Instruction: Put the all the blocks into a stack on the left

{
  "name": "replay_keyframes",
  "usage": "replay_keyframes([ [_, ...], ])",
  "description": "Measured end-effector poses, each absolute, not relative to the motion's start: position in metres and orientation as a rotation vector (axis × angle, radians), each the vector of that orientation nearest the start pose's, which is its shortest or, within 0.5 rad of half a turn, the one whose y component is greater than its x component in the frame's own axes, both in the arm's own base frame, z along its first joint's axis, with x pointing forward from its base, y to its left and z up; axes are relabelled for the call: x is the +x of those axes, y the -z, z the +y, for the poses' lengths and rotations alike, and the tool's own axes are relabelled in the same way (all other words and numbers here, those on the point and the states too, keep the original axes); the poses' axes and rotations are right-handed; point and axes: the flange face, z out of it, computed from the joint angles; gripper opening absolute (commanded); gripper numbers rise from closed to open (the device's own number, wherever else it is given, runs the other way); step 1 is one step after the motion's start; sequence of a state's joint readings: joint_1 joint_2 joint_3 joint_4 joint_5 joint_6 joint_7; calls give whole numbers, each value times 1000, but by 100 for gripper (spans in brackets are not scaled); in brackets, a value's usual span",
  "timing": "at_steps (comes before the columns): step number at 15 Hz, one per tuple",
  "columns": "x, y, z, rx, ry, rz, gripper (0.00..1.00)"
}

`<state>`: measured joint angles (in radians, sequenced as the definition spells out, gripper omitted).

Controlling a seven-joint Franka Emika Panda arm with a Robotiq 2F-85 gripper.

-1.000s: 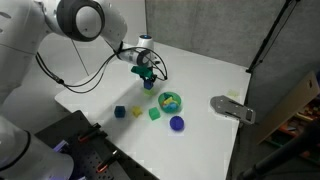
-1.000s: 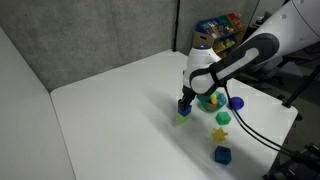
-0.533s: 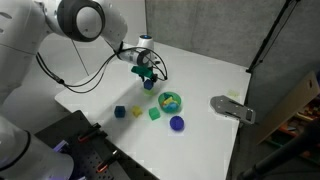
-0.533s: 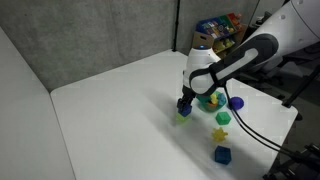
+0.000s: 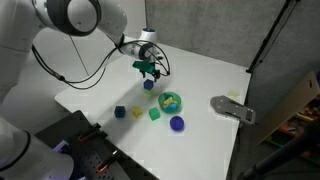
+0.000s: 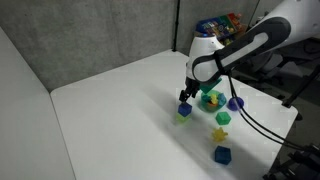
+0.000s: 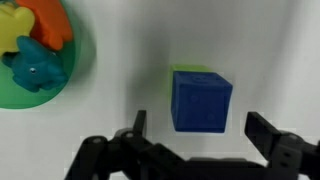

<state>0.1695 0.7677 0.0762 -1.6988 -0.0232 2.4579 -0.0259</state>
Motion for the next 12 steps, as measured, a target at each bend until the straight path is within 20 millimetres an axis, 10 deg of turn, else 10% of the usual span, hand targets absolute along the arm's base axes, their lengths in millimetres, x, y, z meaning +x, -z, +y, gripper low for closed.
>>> replay_keyframes([
  [12, 594, -192, 80, -3114, -307, -263, 100],
])
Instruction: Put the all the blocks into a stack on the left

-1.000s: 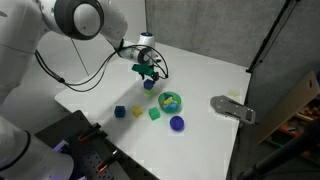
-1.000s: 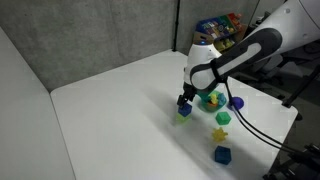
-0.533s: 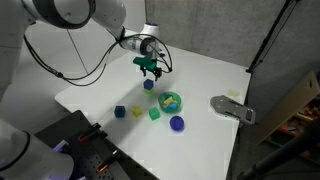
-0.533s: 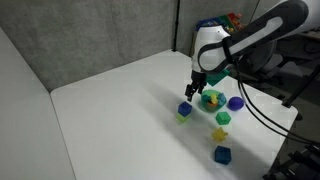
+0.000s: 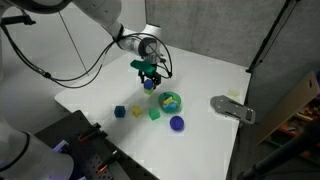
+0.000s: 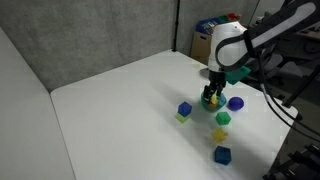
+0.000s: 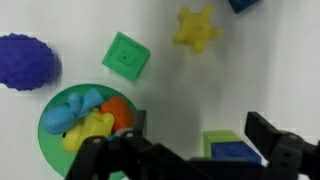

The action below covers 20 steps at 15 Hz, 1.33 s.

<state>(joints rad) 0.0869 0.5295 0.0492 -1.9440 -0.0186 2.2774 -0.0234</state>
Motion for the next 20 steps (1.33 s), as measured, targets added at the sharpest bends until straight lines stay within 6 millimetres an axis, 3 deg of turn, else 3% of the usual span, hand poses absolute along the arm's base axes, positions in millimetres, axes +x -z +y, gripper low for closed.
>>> replay_keyframes([
  [6, 546, -162, 44, -3142, -475, -31, 100],
  [10, 524, -140, 18, -3162, -480, 137, 100],
  [15, 517, -115, -7, -3184, -378, 253, 100],
  [20, 520, -90, -14, -3198, -213, 303, 100],
])
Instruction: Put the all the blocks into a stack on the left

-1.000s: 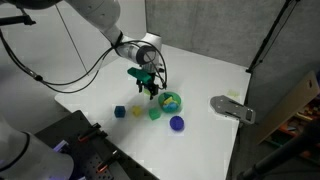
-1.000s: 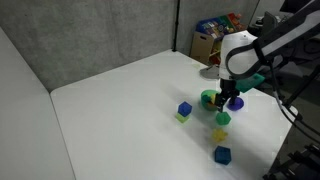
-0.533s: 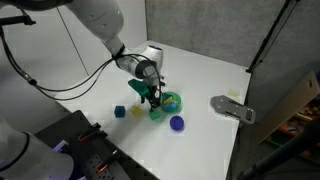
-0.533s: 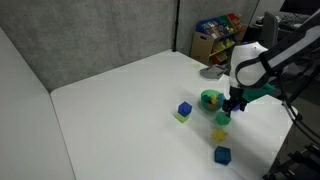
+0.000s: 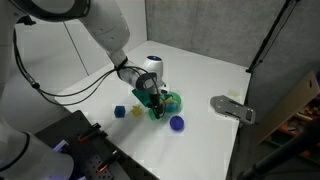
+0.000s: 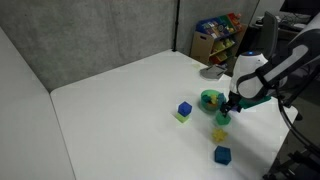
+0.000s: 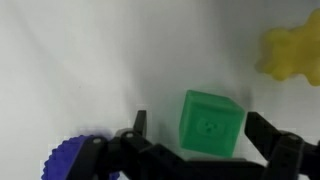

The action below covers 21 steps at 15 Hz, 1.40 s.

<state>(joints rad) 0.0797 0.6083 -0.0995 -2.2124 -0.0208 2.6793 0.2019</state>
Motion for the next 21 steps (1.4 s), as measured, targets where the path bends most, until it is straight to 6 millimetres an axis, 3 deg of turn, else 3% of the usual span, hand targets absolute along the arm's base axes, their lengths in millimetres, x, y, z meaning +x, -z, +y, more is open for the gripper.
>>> replay_keyframes([
  [10, 520, -63, -6, -3189, -28, 324, 100],
  [12, 520, -62, -4, -3186, -15, 327, 73],
  [17, 518, -55, 0, -3189, -17, 315, 33],
  [21, 519, -57, 1, -3188, -12, 314, 29],
])
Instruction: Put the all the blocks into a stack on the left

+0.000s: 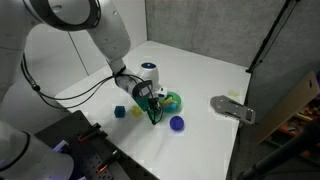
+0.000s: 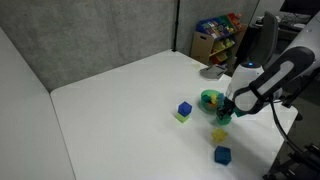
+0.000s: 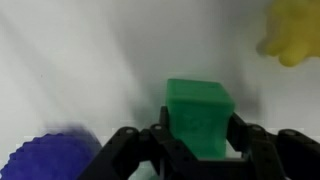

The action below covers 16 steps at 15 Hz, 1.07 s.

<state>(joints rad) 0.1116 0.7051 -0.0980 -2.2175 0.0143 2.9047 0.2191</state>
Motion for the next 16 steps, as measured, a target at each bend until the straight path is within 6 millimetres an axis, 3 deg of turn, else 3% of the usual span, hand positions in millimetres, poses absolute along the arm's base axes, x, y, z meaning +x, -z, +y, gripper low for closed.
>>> replay_keyframes([
  [5, 523, -73, 11, -3165, -57, 288, 27],
  [9, 538, -109, 22, -3152, -63, 206, 27],
  [16, 583, -177, 54, -3124, 72, -21, 27],
])
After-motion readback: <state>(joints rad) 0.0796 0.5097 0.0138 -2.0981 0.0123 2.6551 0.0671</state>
